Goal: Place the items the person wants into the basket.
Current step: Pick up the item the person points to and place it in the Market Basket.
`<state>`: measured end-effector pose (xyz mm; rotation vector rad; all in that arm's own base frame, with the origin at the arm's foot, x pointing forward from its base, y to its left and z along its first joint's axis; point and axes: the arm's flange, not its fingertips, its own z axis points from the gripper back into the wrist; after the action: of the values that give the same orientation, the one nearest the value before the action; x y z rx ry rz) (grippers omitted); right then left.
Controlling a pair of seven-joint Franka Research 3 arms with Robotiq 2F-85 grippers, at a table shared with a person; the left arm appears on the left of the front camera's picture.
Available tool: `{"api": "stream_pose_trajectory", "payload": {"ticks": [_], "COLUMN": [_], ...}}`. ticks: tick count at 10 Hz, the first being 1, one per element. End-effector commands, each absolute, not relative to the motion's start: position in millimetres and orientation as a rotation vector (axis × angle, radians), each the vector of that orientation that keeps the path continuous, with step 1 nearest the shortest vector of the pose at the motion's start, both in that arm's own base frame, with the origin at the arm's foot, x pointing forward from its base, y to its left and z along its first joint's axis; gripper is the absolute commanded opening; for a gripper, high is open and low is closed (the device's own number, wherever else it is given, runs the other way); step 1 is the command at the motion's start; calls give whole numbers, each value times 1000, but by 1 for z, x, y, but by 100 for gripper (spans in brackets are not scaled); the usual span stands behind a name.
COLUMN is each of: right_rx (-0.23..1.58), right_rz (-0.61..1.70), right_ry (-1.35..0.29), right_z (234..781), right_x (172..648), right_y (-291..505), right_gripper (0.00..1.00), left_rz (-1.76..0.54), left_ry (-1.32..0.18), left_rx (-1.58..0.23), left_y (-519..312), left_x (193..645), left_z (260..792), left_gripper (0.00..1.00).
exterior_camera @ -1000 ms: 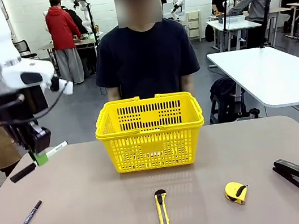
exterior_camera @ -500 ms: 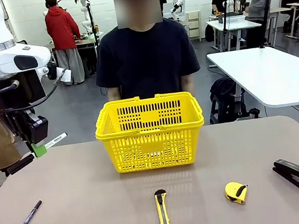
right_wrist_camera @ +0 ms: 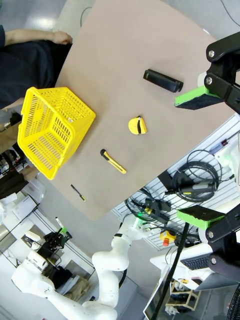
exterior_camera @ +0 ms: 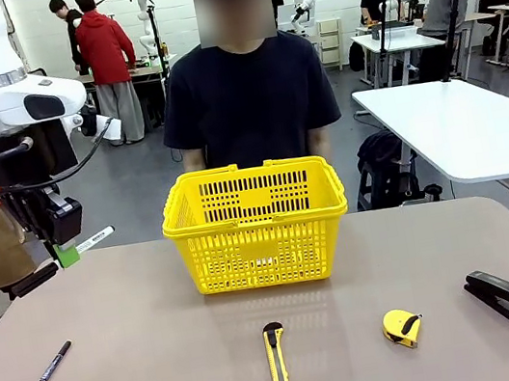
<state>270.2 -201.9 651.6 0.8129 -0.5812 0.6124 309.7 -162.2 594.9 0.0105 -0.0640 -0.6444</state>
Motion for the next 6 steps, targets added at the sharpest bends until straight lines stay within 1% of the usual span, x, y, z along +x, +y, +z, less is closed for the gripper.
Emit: {"api": "stream_pose_trajectory", "payload": {"ticks": [1,2,3,4,5,6], "right_rx": [818,818,818,818,818,818], "right_rz": [610,610,610,610,610,610], "right_ry": [-595,-595,-595,-595,-595,-595], "right_z": [653,653,653,653,653,653], "right_x": [271,271,271,271,271,271], "right_y": [-202,-202,-202,-202,-202,-202], "right_gripper": [100,100,100,100,100,100], "left_rz": [-745,-821,-910,-1034,-1103,-1101], "left_ry": [-81,-80,-94,-118,-151,-186], "left_rx": [17,28,79,78,53,122], "left_y": [-189,-221,-251,-282,-302,-323], "left_x": [333,366,397,430,454,473], "left_z": [603,605,604,600,596,587], "left_gripper": [12,12,12,12,12,12]}}
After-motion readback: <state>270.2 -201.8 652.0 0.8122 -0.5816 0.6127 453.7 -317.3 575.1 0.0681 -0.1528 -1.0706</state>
